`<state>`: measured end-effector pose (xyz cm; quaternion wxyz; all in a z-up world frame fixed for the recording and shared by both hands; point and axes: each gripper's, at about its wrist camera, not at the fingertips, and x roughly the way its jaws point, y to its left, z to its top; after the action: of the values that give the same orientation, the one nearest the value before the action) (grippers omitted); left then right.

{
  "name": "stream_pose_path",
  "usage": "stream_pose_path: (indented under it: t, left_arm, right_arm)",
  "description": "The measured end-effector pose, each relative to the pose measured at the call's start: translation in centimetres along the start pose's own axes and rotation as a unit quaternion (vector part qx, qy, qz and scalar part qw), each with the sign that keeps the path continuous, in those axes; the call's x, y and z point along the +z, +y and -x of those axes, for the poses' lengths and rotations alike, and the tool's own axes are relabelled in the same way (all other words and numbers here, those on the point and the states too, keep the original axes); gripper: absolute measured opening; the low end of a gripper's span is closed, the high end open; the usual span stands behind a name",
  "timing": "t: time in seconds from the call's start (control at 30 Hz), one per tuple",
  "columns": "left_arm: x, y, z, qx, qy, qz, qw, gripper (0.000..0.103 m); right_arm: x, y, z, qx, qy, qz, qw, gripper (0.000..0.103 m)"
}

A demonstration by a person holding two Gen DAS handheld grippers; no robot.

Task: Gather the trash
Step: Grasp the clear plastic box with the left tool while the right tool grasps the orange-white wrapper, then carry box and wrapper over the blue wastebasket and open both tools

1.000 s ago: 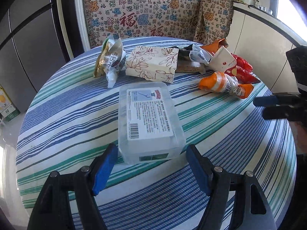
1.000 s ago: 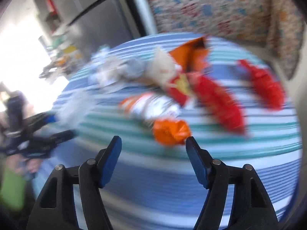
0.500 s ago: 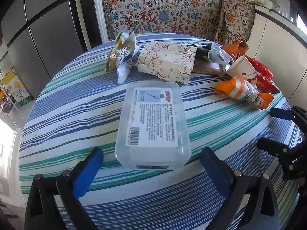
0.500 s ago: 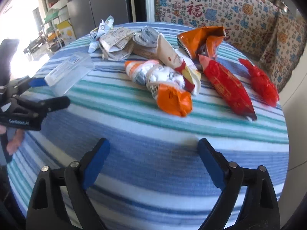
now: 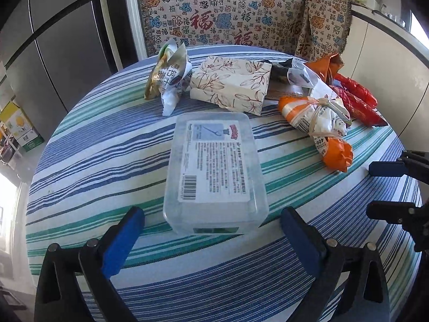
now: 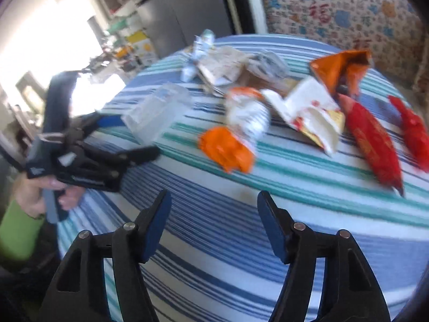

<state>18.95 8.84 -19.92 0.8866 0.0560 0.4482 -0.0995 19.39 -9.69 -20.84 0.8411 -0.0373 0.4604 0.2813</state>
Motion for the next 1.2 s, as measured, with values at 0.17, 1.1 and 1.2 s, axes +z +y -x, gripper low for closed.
stream_pose_path:
  t: [0.17,1.1,1.2]
  left_arm:
    - [0.1,0.2,0.2,-0.003,-0.004,0.007,1.0000,0.101]
    - [2.0,0.3,2.2,-0.018,-0.019,0.003,0.9997,0.061]
    - [1.2,-0.4,3.3,-0.026,-0.024,0.003,0.9994,0.061]
  right_arm:
    - [0.0,0.8,-1.1,-0.071,-0.004,0.008,0.997,0.073]
    - [6.0,0.6,-1.6,-0.052,0.012,-0.089,0.995,0.043]
    - [4.7,1.3,0.2,-0.052,0.005,-0.086,0.995,0.043]
